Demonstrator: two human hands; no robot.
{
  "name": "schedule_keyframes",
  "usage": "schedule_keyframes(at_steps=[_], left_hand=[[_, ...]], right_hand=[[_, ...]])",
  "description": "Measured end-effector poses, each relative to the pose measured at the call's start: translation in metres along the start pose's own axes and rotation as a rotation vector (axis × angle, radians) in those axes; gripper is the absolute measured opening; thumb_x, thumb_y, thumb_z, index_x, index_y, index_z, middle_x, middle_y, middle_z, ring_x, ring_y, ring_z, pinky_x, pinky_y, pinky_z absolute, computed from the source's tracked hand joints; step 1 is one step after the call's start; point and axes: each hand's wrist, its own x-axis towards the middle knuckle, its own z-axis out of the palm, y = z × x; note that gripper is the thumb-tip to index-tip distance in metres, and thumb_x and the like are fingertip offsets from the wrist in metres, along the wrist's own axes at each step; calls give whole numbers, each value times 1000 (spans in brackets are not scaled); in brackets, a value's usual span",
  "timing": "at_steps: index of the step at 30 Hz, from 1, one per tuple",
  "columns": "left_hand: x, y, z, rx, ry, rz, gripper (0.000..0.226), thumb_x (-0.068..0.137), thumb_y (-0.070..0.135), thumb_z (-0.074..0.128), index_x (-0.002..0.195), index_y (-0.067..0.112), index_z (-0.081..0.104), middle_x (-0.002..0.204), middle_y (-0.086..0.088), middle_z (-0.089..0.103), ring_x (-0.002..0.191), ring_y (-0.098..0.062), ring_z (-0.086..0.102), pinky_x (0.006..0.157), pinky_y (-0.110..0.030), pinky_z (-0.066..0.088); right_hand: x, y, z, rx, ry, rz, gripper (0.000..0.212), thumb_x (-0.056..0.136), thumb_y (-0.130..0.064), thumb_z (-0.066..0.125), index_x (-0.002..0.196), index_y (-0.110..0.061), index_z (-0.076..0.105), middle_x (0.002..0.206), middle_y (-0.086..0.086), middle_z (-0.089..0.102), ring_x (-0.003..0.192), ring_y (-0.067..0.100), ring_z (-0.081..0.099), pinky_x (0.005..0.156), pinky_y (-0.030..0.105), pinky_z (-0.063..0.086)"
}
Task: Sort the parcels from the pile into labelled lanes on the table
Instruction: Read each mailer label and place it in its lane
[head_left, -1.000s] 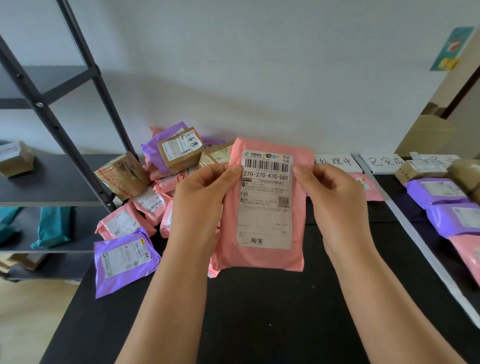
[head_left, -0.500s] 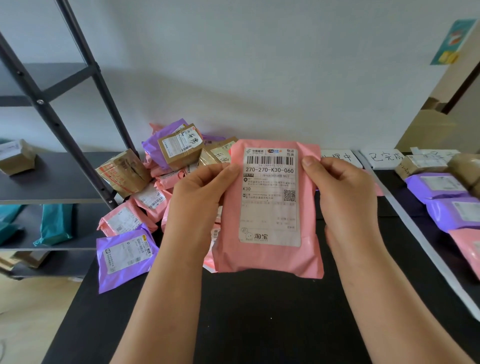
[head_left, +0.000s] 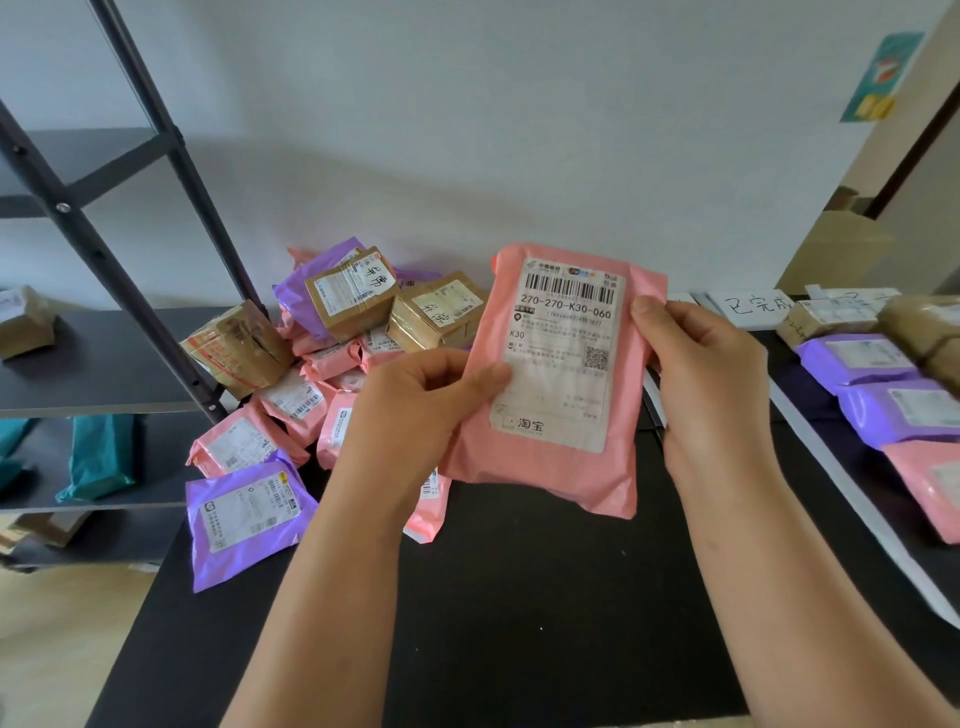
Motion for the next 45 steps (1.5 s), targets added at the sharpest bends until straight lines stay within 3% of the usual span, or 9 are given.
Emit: schedule_keyframes(at_steps=[5, 11, 16, 24, 27, 32, 35, 39, 45], left_hand=[[5, -6, -1, -89, 99, -21, 5, 84, 26, 75, 87, 21, 76, 81, 6, 77, 74, -11, 74, 57, -20, 54], [14, -13, -1, -208, 192, -92, 6, 84, 24, 77, 79, 21, 76, 83, 0, 77, 81, -21, 74, 74, -37, 58], [23, -21, 0, -314, 161, -198, 14, 79, 18, 79, 69, 14, 72, 84, -12, 76, 71, -25, 69, 71, -39, 54], [28, -23, -4, -381, 126, -274, 23, 81, 11, 77, 99, -1, 71, 99, -18, 75, 85, -29, 69, 91, -48, 54], [30, -24, -7, -364, 110, -291, 18, 81, 13, 77, 94, 3, 72, 98, -16, 75, 89, -31, 71, 92, -49, 53], [31, -26, -12, -278, 75, -248, 8, 83, 18, 77, 85, 11, 75, 93, -11, 77, 90, -32, 72, 87, -46, 57], [32, -28, -14, -194, 16, -202, 8, 87, 20, 74, 92, 15, 75, 92, -6, 77, 83, -24, 74, 79, -41, 58], [32, -32, -17, -104, -16, -140, 13, 84, 14, 75, 97, 17, 75, 91, -1, 77, 88, -23, 74, 80, -38, 58], [26, -39, -22, -39, -13, -82, 16, 82, 11, 77, 92, 24, 77, 88, 6, 77, 88, -18, 73, 78, -32, 57]], right_hand=[[-8, 1, 1, -67, -162, 45, 34, 91, -41, 66, 96, -8, 71, 92, 2, 75, 91, 21, 71, 89, 46, 55], [-17, 8, 0, -185, -296, 90, 21, 88, -45, 67, 87, -25, 73, 84, -15, 74, 80, 0, 69, 77, 22, 56], [-16, 12, -1, -158, -279, 141, 17, 86, -37, 72, 97, -24, 73, 89, -10, 75, 86, 6, 71, 83, 34, 59], [-17, 17, 1, -153, -264, 124, 8, 91, -23, 70, 96, -20, 75, 85, -9, 76, 77, 4, 72, 67, 22, 57], [-18, 17, 3, -163, -257, 113, 8, 91, -24, 70, 95, -21, 75, 85, -10, 76, 77, 3, 71, 63, 19, 55], [-19, 16, 5, -183, -252, 101, 10, 91, -25, 70, 100, -23, 74, 89, -9, 76, 82, 4, 72, 75, 29, 60], [-21, 14, 6, -185, -245, 52, 10, 91, -22, 70, 95, -31, 70, 87, -8, 75, 80, 2, 70, 69, 19, 57], [-22, 14, 7, -283, -238, 7, 15, 91, -22, 70, 94, -36, 67, 87, -8, 73, 80, 3, 69, 69, 19, 55], [-29, 20, 12, -346, -227, -7, 17, 88, -10, 70, 95, -25, 66, 90, -10, 72, 81, 2, 68, 66, 18, 52]])
